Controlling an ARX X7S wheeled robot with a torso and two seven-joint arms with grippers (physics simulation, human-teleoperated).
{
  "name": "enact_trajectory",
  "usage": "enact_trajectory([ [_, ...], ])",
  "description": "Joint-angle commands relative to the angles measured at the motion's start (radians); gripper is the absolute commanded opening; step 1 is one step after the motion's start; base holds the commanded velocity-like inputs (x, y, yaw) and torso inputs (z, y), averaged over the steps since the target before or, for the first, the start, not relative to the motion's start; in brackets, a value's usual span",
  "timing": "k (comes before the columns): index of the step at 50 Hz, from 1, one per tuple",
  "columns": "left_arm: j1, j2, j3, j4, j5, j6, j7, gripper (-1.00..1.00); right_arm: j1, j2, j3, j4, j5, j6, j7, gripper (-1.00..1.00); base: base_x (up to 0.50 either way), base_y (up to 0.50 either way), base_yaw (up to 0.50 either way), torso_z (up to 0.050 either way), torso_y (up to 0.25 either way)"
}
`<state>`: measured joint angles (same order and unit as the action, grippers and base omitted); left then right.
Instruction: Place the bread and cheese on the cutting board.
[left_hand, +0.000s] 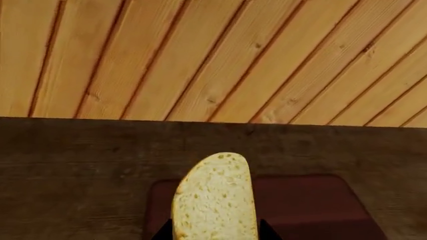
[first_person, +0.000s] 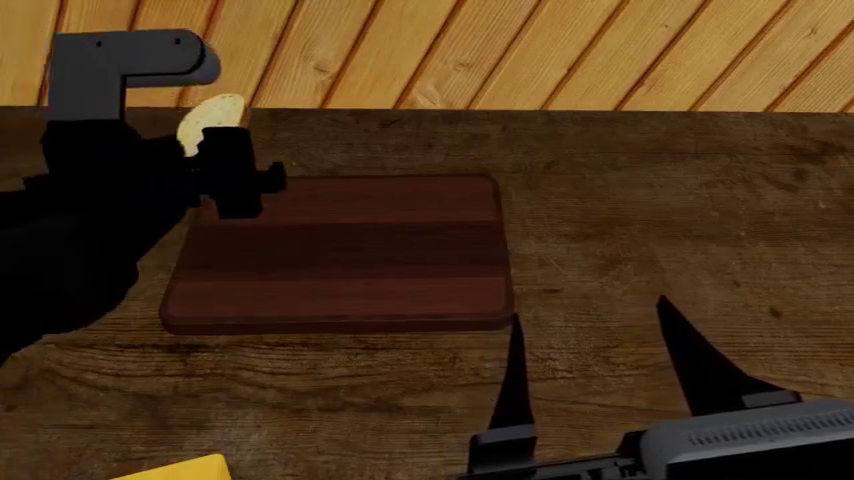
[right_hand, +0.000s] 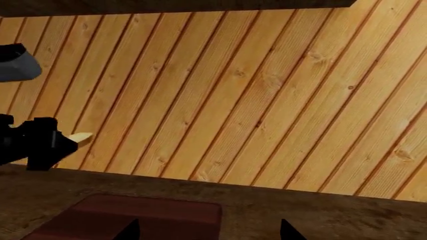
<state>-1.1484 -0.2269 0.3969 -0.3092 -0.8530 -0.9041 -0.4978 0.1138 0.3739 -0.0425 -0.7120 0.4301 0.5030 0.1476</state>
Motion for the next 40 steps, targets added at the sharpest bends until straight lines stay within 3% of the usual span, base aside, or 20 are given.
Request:
enact_trajectory([
  [1,-0.032,0.057,0.064,-0.210,0.070,0.096,0.068,-1.00,-0.003,0.004,0.004,0.002,0.006,-0.008,0.002,1.00,0.00,0.00,0.00,0.000,0.000],
  [40,0.056,0.048,0.116,-0.304,0.108,0.140,0.075,-1.00,-0.004,0.016,0.003,-0.011,0.026,-0.007,0.019,1.00,0.00,0.00,0.00,0.000,0.000],
])
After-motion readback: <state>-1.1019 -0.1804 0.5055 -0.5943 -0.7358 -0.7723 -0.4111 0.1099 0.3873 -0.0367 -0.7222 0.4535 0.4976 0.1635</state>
